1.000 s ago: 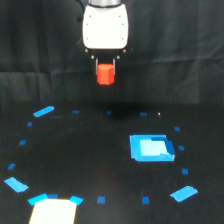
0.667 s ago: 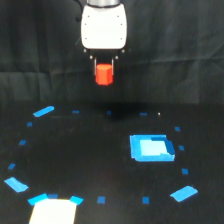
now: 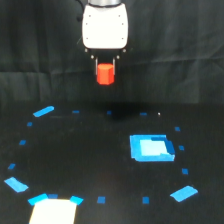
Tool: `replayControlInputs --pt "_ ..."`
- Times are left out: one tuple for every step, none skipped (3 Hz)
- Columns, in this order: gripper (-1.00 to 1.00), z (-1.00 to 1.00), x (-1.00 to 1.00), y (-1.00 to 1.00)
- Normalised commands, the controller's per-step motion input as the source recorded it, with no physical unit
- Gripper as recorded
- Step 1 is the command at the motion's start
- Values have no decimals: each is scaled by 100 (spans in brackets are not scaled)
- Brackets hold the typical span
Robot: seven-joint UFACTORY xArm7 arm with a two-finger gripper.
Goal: Pick up the red object from the table
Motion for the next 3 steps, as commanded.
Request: replayControlInputs --pt "-100 -7 -15 -8" --pt "-87 -2 22 6" --pt "-100 -7 -23 -14"
